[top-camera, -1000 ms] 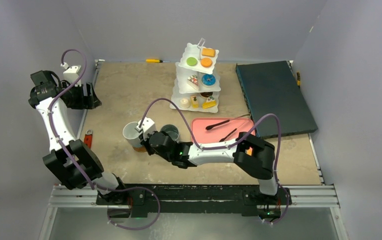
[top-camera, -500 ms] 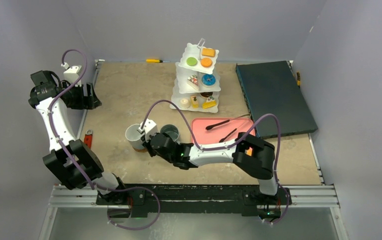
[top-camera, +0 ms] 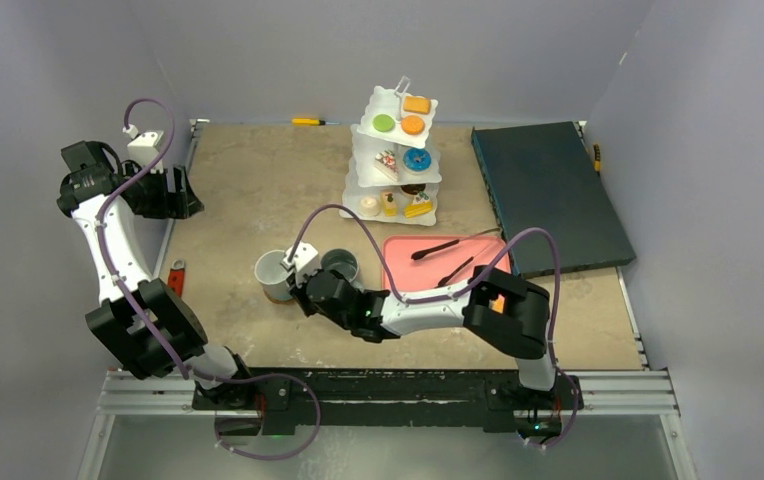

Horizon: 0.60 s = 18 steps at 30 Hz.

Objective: Serve the afternoon tea

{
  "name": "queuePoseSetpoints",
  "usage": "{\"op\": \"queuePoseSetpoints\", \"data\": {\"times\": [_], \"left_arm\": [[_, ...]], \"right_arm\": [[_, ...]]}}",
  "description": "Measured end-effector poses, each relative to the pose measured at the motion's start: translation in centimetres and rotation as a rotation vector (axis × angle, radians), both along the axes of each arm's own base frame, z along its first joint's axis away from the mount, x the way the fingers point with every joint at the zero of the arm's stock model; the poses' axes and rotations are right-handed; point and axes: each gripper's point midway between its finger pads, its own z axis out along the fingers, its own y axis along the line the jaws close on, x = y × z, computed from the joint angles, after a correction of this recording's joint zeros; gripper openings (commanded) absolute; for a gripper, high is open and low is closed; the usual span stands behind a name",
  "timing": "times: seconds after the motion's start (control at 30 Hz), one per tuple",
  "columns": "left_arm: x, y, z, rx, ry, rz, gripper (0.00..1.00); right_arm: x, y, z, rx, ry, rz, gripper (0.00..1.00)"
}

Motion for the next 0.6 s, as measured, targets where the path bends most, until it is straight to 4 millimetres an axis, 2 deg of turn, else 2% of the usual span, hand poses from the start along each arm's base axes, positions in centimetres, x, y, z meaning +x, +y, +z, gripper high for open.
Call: {"op": "queuePoseSetpoints", "data": {"times": [0.13, 0.17, 0.37, 0.47, 0.6], "left_arm": [[0.0, -0.1, 0.1, -0.005, -0.003, -0.004, 0.75], [0.0, -0.1, 0.1, -0.005, -0.004, -0.005, 0.75], [0.0, -0.2, 0.1, -0.010, -0.005, -0.010, 0.77], [0.0, -0.3, 0.1, -0.011, -0.008, -0.013, 0.78], [0.0, -0.5, 0.3, -0.015, -0.014, -0.017, 0.80]], "right_arm": [[-0.2, -0.1, -0.3, 0.010, -0.006, 0.004, 0.00], [-0.3, -0.1, -0.3, 0.011, -0.007, 0.004, 0.03], [-0.8, 0.0, -0.9, 0.014, -0.031, 0.002, 0.48], [-1.0, 0.1, -0.8, 0.023, -0.040, -0.001, 0.62], [-1.1, 0.2, -0.2, 0.037, -0.049, -0.002, 0.74]]}}
